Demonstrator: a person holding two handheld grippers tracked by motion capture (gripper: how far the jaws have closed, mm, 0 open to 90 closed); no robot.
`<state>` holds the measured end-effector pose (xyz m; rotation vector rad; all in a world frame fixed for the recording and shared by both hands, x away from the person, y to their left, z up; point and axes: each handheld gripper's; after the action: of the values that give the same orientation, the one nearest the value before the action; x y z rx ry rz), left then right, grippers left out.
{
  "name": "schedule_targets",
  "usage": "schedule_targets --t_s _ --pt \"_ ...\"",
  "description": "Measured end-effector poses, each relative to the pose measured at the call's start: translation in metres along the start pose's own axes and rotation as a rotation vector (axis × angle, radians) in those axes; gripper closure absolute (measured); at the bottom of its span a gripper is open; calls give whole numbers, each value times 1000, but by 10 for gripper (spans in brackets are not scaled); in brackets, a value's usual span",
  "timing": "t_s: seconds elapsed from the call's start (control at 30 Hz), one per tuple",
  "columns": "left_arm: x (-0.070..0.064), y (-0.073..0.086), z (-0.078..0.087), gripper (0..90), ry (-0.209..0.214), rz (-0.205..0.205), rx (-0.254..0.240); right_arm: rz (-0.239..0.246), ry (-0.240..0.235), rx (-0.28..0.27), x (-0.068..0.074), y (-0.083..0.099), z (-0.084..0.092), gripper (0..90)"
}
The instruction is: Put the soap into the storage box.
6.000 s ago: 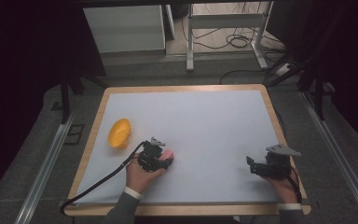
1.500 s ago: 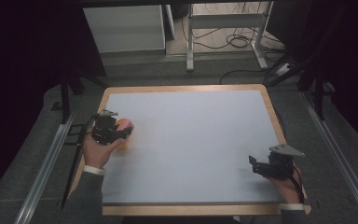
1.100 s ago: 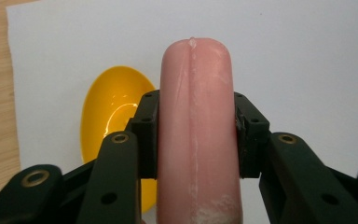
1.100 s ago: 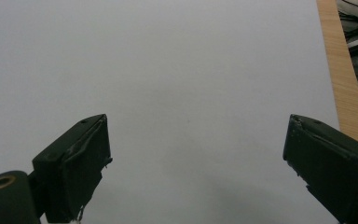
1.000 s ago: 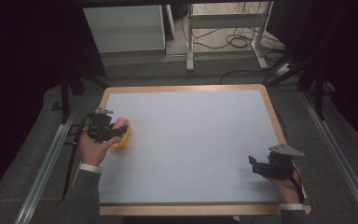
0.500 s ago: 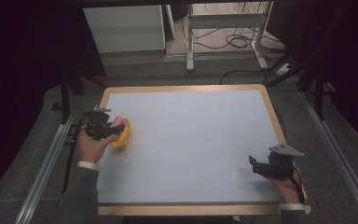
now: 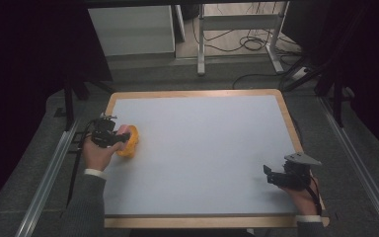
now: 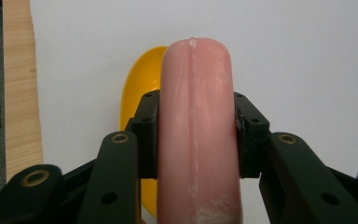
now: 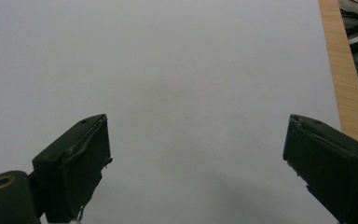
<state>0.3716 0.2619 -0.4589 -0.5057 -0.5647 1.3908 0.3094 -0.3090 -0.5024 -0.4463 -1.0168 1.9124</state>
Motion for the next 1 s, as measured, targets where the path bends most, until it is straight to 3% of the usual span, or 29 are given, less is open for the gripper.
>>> schedule_targets --t_s 0.47,0.87,0.93,1.0 --pt "-5 4 -22 601 -9 4 43 1 2 0 0 0 0 69" --pt "-4 9 -31 596 -13 -8 64 2 2 5 -1 1 -1 69" --pt "-4 8 -26 563 -16 4 32 0 4 2 0 1 0 69" --pt "-3 7 -21 452 -11 13 8 2 5 0 -1 0 0 69"
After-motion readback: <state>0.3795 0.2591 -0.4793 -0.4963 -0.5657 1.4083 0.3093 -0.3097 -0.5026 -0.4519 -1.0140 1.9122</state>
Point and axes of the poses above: each handheld gripper's, and its own axes: z roughly backward along the jaws, y roughly out of its underside, x roughly to its left, and after that the axes turned 14 degrees about -y, right-handed
